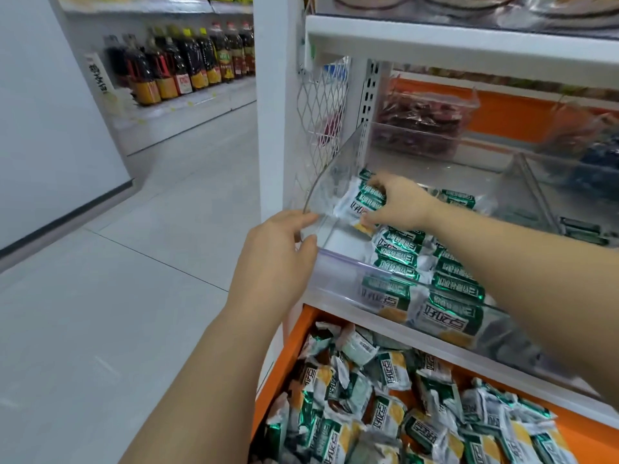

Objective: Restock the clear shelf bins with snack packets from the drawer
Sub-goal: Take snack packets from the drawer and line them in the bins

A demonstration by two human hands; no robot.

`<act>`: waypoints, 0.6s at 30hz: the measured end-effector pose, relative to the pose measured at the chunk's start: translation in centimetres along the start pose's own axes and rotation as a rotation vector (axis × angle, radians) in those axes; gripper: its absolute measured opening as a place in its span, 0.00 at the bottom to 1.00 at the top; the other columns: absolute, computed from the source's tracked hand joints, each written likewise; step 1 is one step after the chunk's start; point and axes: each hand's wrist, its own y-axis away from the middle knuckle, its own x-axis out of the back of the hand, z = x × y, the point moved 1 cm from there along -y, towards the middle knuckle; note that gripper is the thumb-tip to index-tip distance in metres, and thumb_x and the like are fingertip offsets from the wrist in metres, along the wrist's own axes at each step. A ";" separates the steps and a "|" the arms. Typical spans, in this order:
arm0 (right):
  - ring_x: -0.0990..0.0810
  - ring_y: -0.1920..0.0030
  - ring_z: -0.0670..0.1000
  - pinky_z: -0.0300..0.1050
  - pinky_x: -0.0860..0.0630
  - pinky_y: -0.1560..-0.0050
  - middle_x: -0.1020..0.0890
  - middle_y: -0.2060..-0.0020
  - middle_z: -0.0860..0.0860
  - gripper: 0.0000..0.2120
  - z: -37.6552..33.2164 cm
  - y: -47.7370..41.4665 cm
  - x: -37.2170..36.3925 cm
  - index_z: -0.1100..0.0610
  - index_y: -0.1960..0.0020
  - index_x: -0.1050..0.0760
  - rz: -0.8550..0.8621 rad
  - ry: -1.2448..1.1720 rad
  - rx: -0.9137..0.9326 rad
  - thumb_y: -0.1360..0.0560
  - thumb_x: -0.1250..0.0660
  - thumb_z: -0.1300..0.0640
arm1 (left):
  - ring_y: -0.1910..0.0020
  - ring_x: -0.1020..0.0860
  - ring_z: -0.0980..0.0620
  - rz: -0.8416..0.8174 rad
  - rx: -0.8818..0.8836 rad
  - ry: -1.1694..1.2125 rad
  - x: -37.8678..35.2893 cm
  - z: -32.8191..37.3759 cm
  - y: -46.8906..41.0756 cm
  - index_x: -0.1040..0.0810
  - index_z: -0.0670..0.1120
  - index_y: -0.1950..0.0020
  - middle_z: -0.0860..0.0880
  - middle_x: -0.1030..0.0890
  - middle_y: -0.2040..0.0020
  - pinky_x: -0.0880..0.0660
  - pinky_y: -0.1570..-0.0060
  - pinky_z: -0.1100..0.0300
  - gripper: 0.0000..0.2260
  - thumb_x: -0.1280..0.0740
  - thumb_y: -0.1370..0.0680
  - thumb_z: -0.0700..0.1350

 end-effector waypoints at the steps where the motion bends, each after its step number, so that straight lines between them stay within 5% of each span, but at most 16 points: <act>1: 0.26 0.38 0.57 0.50 0.28 0.37 0.28 0.33 0.57 0.36 -0.2 -0.2 -0.2 0.58 0.27 0.38 -0.040 0.089 0.018 0.29 0.27 0.53 | 0.48 0.25 0.59 0.011 0.005 0.004 0.0 0.0 0.0 0.23 0.50 0.35 0.56 0.26 0.34 0.38 0.50 0.76 0.15 0.36 0.21 0.40; 8: 0.26 0.50 0.58 0.48 0.26 0.51 0.24 0.47 0.57 0.29 -1.4 -0.7 -1.1 0.57 0.35 0.33 0.088 0.296 -0.003 0.32 0.27 0.52 | 0.49 0.24 0.60 0.041 0.038 0.035 -0.1 0.1 0.1 0.23 0.49 0.36 0.57 0.25 0.36 0.37 0.49 0.76 0.15 0.35 0.22 0.40; 11: 0.27 0.45 0.58 0.50 0.29 0.48 0.26 0.48 0.54 0.19 -1.5 -0.1 -1.4 0.55 0.46 0.30 0.221 0.438 0.099 0.31 0.27 0.50 | 0.49 0.25 0.60 0.026 0.051 0.032 -0.1 0.2 0.2 0.23 0.51 0.35 0.58 0.25 0.36 0.37 0.50 0.76 0.15 0.35 0.22 0.41; 15: 0.26 0.51 0.54 0.43 0.33 0.62 0.26 0.57 0.49 0.08 -1.0 0.2 -1.3 0.52 0.56 0.29 0.088 0.292 0.065 0.29 0.30 0.55 | 0.49 0.25 0.61 0.013 0.069 0.034 -0.1 0.2 0.2 0.23 0.52 0.35 0.59 0.26 0.35 0.37 0.49 0.76 0.15 0.35 0.21 0.42; 18: 0.25 0.47 0.55 0.45 0.32 0.54 0.25 0.53 0.50 0.07 -1.1 0.7 -0.6 0.50 0.52 0.26 0.107 0.262 0.067 0.28 0.31 0.54 | 0.48 0.25 0.61 0.010 0.072 0.040 -0.1 0.2 0.3 0.24 0.52 0.35 0.59 0.26 0.35 0.37 0.49 0.76 0.15 0.35 0.21 0.42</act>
